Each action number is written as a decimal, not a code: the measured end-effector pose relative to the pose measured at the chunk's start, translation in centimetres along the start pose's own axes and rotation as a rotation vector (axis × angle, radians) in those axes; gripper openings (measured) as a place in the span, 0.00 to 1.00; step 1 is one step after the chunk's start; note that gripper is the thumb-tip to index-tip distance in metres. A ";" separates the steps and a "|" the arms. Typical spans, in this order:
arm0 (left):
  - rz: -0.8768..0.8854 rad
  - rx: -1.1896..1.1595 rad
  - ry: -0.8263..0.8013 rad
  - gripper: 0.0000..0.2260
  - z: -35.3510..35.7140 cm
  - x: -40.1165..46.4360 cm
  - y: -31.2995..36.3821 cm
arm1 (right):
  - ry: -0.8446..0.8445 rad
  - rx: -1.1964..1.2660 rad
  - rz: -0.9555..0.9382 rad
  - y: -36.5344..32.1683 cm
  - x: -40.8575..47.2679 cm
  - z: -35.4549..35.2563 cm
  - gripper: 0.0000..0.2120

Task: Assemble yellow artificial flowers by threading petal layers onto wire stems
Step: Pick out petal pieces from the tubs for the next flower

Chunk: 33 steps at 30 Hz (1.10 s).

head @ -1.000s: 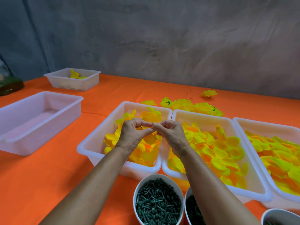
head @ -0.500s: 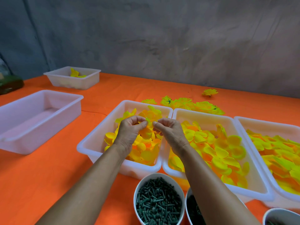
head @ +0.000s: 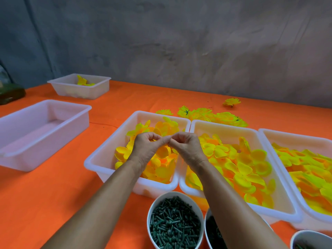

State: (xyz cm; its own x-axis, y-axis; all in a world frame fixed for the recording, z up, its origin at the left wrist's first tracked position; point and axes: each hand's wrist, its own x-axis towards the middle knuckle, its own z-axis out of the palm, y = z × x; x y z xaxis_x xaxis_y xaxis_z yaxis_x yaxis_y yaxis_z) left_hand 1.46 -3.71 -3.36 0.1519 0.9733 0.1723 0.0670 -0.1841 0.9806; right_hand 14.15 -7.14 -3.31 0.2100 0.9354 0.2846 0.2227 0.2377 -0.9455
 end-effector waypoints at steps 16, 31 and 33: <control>-0.003 -0.165 0.157 0.06 -0.5 0.3 0.4 | 0.204 -0.031 0.079 0.3 0.6 -0.1 0.06; 0.043 0.190 0.011 0.07 0.3 0.2 0.0 | 0.168 -0.055 0.022 0.3 0.4 0.1 0.09; 0.095 0.282 -0.004 0.09 0.4 0.0 -0.1 | 0.157 -0.029 0.027 0.3 0.4 0.1 0.08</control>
State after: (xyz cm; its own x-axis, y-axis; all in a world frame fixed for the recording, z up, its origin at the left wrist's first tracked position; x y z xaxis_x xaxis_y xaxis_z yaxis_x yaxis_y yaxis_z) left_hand 1.81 -3.72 -3.44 0.1748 0.9493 0.2612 0.3234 -0.3060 0.8954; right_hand 14.23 -6.68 -3.49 0.3617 0.8885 0.2823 0.2415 0.2032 -0.9489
